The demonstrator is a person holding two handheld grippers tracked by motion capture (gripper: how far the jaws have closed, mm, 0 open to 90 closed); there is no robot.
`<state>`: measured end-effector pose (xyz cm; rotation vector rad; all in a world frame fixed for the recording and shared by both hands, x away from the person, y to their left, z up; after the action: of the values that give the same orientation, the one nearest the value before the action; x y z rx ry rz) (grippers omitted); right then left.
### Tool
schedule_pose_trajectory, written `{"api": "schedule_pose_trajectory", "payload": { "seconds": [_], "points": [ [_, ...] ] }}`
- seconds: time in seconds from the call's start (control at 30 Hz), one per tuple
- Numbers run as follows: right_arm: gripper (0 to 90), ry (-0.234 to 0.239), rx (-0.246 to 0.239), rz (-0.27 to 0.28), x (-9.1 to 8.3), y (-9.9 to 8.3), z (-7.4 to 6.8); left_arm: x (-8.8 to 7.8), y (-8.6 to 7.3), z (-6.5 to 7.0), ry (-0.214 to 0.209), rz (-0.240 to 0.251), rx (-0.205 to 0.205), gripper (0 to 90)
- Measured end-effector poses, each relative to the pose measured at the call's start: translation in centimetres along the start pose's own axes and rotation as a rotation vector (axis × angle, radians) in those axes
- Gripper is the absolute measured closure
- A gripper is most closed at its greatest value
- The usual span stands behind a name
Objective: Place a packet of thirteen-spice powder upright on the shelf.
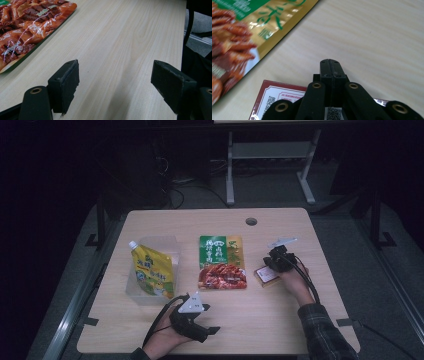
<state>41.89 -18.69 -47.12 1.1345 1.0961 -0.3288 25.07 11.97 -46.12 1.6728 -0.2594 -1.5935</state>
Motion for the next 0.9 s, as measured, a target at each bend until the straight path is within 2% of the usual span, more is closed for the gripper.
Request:
{"api": "schedule_pose_trajectory", "payload": {
  "seconds": [0.13, 0.4, 0.5, 0.6, 0.7, 0.8, 0.9],
  "points": [
    [90.0, 0.007, -0.019, 0.002, -1.0, -1.5, -0.6, 0.1, -0.1, 0.0, -0.002, -0.005, 0.000, 22.2],
    [90.0, 0.046, -0.069, -0.027, -2.7, -3.8, -2.3, 0.2, -0.2, 0.0, 0.000, 0.001, 0.000, 22.2],
    [90.0, 0.054, -0.073, -0.013, -3.5, -4.3, -2.6, 0.2, -0.2, 0.0, 0.000, 0.003, 0.000, 22.2],
    [90.0, 0.050, -0.050, 0.020, -4.8, -4.4, -1.5, 0.1, -0.2, 0.0, 0.000, 0.003, -0.001, 22.2],
    [90.0, 0.025, -0.018, 0.042, -6.2, -4.7, 0.2, 0.1, -0.4, -0.1, -0.001, 0.003, -0.004, 22.2],
    [89.9, 0.002, 0.034, 0.046, -7.3, -5.7, 2.0, 0.1, -0.5, -0.2, 0.001, 0.001, -0.008, 22.1],
    [89.9, -0.005, 0.066, 0.047, -7.7, -6.8, 3.5, 0.0, -0.5, -0.4, 0.003, 0.001, -0.009, 22.0]
  ]
}}
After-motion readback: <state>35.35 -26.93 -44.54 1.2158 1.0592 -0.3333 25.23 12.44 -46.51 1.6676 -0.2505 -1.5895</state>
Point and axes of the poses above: each handheld gripper's, and its own axes: x roughly forward along the jaws, y roughly out of its top, z roughly to its right, the point moved 2 cm from there along x, roughly forward along the jaws, and after that the axes turned 8 degrees about -z, right-handed, at the moved point
